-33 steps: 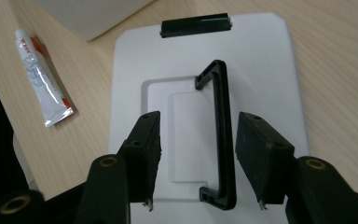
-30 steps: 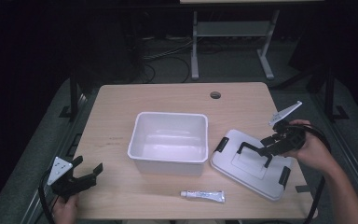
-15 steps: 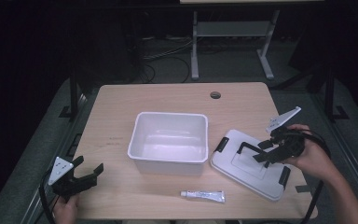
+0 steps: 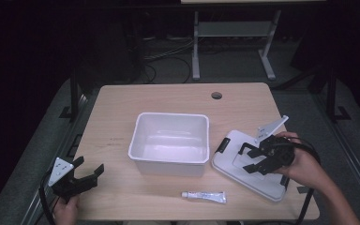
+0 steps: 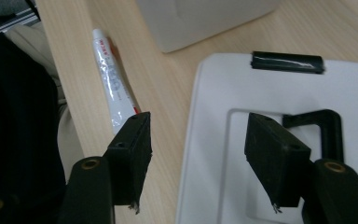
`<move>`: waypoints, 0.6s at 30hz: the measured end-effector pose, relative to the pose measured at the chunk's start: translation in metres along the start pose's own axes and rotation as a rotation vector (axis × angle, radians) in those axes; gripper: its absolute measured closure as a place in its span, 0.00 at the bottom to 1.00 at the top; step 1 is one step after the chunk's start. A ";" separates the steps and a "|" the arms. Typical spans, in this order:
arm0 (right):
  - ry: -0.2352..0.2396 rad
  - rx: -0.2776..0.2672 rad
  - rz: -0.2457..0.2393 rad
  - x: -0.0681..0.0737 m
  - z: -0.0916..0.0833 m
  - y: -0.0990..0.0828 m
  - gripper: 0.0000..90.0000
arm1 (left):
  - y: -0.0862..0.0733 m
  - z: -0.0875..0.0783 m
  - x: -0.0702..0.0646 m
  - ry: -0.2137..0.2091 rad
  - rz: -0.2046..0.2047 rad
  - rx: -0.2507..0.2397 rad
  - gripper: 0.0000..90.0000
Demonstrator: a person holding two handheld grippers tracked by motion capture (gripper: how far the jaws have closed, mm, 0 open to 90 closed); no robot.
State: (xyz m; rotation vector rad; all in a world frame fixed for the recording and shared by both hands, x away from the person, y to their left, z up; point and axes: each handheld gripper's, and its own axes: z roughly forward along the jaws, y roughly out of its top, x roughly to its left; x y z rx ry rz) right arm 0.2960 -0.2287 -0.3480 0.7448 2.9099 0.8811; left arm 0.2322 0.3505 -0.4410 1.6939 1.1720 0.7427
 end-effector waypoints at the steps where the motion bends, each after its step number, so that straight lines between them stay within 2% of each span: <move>1: 0.005 -0.001 -0.007 0.003 0.002 0.001 0.45 | 0.000 0.000 0.000 -0.001 0.000 0.000 0.16; 5: 0.027 -0.002 -0.030 0.011 0.010 0.004 0.45 | 0.000 0.000 0.000 0.002 0.002 0.002 0.16; 8: 0.050 0.015 -0.058 0.021 0.023 0.008 0.44 | 0.000 0.000 0.000 0.001 0.002 0.000 0.16; 12: 0.067 0.015 -0.074 0.027 0.031 0.010 0.44 | 0.000 0.000 0.000 0.000 0.003 0.001 0.16; 14: 0.090 0.014 -0.094 0.035 0.041 0.013 0.44 | 0.000 -0.001 0.000 0.002 0.004 0.001 0.16; 18: 0.108 0.031 -0.119 0.043 0.053 0.015 0.44 | 0.000 -0.001 0.001 0.003 0.001 -0.001 0.16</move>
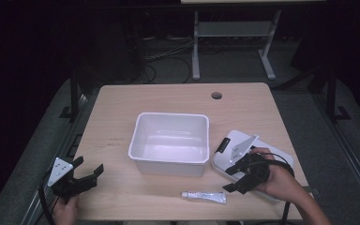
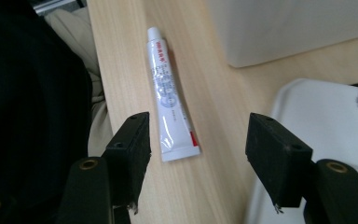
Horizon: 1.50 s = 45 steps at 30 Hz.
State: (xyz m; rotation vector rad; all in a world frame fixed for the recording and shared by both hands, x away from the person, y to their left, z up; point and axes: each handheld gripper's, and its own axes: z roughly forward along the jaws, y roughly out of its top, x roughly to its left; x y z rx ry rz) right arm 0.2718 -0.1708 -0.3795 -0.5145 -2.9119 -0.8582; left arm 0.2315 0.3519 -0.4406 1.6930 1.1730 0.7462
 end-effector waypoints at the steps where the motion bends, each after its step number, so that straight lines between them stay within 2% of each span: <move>1: 0.004 0.002 -0.005 0.002 0.003 0.001 0.44 | 0.000 0.000 0.000 0.002 -0.003 -0.001 0.16; 11: 0.041 0.029 -0.047 0.012 0.026 0.010 0.45 | -0.001 -0.002 0.002 0.003 -0.005 -0.003 0.16; 20: 0.045 0.054 -0.066 0.015 0.040 0.013 0.45 | -0.001 -0.002 0.002 0.004 -0.003 0.000 0.16; 29: 0.076 0.081 -0.093 0.019 0.059 0.020 0.48 | -0.001 -0.002 0.002 0.005 -0.004 0.002 0.16; 45: 0.075 0.119 -0.133 0.021 0.083 0.031 0.54 | -0.001 -0.002 0.003 0.005 -0.010 -0.001 0.16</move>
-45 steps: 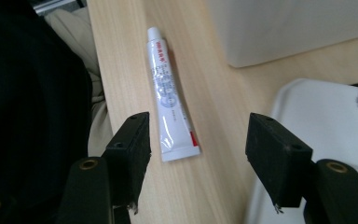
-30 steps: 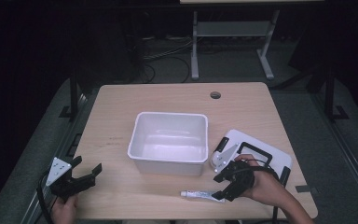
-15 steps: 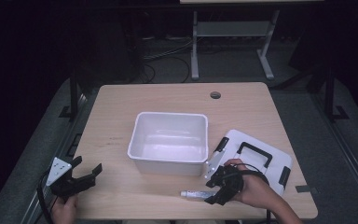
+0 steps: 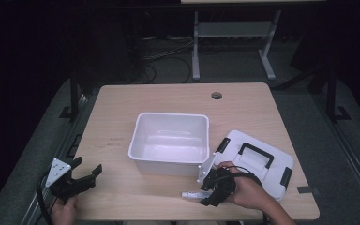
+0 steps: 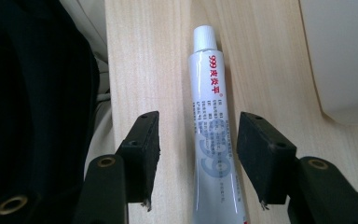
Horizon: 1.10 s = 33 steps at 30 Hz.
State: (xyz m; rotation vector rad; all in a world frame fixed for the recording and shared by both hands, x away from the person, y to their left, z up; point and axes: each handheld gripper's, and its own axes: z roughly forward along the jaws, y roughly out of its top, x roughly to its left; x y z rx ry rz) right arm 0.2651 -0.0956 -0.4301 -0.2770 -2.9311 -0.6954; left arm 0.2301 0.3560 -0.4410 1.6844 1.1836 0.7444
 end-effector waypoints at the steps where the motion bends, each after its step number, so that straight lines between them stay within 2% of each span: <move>1: -0.001 -0.001 -0.001 0.000 0.001 0.000 0.55 | 0.000 0.000 0.000 0.001 0.003 0.000 0.16; 10: -0.009 0.015 -0.011 -0.001 0.008 0.002 0.60 | 0.000 0.000 0.000 -0.001 0.003 0.000 0.16; 24: -0.047 0.045 -0.067 0.000 0.016 0.006 0.73 | 0.000 -0.001 0.002 -0.005 -0.007 -0.003 0.16; 33: -0.057 0.053 -0.076 0.000 0.017 0.006 0.78 | -0.001 -0.001 0.003 -0.010 -0.022 -0.008 0.16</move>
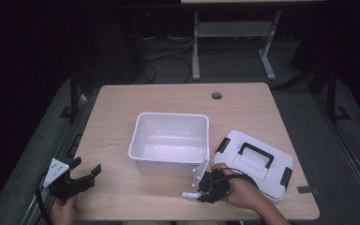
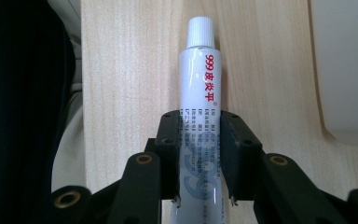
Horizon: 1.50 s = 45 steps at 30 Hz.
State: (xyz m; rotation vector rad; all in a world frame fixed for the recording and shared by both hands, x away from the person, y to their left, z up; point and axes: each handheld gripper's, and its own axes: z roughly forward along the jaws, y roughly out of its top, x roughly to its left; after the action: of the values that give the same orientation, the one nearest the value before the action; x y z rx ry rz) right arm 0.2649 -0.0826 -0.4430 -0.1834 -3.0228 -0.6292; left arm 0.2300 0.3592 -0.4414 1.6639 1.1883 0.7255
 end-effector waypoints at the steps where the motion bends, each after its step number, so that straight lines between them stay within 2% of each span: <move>1: 0.000 0.000 -0.001 0.000 0.000 0.000 0.78 | 0.000 0.000 0.000 -0.004 -0.002 0.000 0.16; 6: 0.005 0.009 0.004 -0.001 -0.001 0.001 0.79 | 0.000 0.000 -0.001 -0.004 -0.003 -0.001 0.16; 16: 0.042 -0.011 0.011 0.001 -0.009 0.005 0.79 | 0.000 0.000 0.000 0.000 -0.001 0.000 0.16; 21: 0.053 -0.029 -0.011 0.005 -0.019 0.013 0.79 | 0.000 0.000 0.000 0.001 0.001 -0.003 0.16; 27: 0.038 -0.023 -0.026 0.010 -0.030 0.021 0.79 | 0.000 0.000 0.000 -0.001 -0.003 -0.003 0.16; 35: 0.056 -0.052 -0.040 0.011 -0.048 0.033 0.79 | 0.000 0.000 -0.001 -0.002 0.000 0.001 0.16; 45: 0.060 -0.063 -0.057 0.008 -0.070 0.051 0.79 | 0.000 0.002 -0.002 -0.004 0.006 0.008 0.16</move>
State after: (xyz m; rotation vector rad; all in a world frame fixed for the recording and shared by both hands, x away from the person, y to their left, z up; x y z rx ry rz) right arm 0.2649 -0.0630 -0.3585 -0.0803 -2.9622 -0.7222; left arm 0.2306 0.3571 -0.4423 1.6759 1.1851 0.7216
